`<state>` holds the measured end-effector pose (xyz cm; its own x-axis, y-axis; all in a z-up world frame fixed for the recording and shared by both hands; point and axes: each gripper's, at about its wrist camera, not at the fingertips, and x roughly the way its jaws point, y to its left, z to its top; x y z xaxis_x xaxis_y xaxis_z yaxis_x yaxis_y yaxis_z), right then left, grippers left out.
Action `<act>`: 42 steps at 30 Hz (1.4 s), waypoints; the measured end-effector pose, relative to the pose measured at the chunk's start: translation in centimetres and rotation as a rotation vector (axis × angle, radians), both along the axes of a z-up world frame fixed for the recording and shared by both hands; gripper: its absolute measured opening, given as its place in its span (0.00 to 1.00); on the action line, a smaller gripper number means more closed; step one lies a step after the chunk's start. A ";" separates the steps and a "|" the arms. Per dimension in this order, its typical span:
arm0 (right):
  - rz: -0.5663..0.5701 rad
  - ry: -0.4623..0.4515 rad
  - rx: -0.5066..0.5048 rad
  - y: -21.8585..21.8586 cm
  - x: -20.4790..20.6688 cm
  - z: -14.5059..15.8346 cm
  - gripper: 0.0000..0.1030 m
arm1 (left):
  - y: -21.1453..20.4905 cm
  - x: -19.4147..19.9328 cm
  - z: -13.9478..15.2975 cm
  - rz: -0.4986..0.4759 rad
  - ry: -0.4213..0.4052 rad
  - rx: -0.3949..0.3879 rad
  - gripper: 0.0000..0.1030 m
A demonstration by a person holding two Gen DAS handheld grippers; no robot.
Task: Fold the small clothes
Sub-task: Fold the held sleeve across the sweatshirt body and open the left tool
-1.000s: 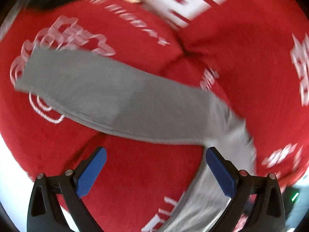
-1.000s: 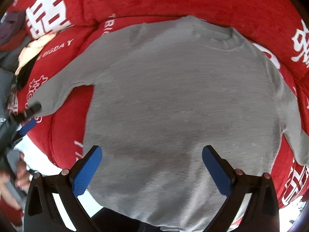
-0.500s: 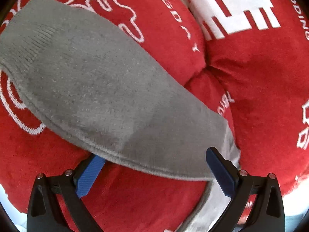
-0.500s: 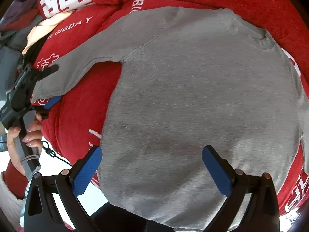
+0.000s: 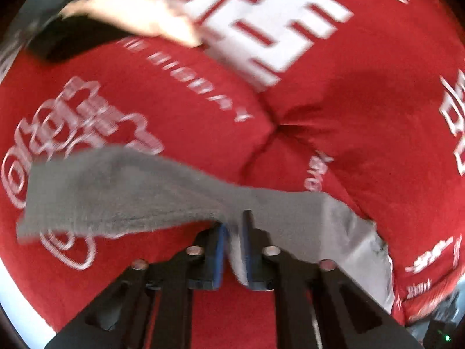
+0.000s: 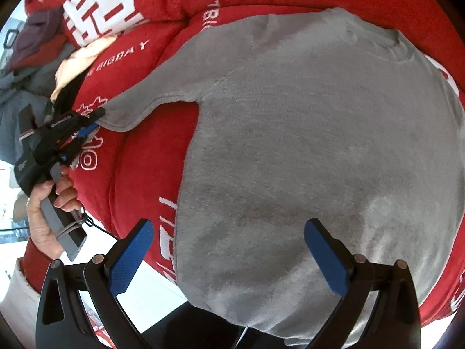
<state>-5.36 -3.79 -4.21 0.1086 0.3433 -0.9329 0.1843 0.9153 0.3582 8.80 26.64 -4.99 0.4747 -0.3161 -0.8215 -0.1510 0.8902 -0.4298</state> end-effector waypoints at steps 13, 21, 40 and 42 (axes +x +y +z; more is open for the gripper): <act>-0.164 -0.037 0.025 -11.0 -2.7 0.8 1.00 | -21.1 -0.6 6.2 -0.393 -0.164 -0.035 0.06; -0.307 -0.040 0.010 -18.9 -6.1 -0.1 1.00 | -34.6 -4.4 1.6 -0.635 -0.079 0.021 0.06; -0.132 -0.173 -0.113 -19.2 -1.4 1.4 1.00 | -20.7 -2.5 0.9 -0.393 0.043 0.360 0.60; -0.014 -0.244 -0.137 -16.2 1.7 1.9 1.00 | -18.8 -1.7 -0.9 -0.374 0.102 0.364 0.60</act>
<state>-3.61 -20.01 -2.28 0.3393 0.2129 -0.9163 0.1211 0.9561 0.2669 7.13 7.84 -5.85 0.2961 -0.1340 -0.9457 0.1800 0.9802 -0.0825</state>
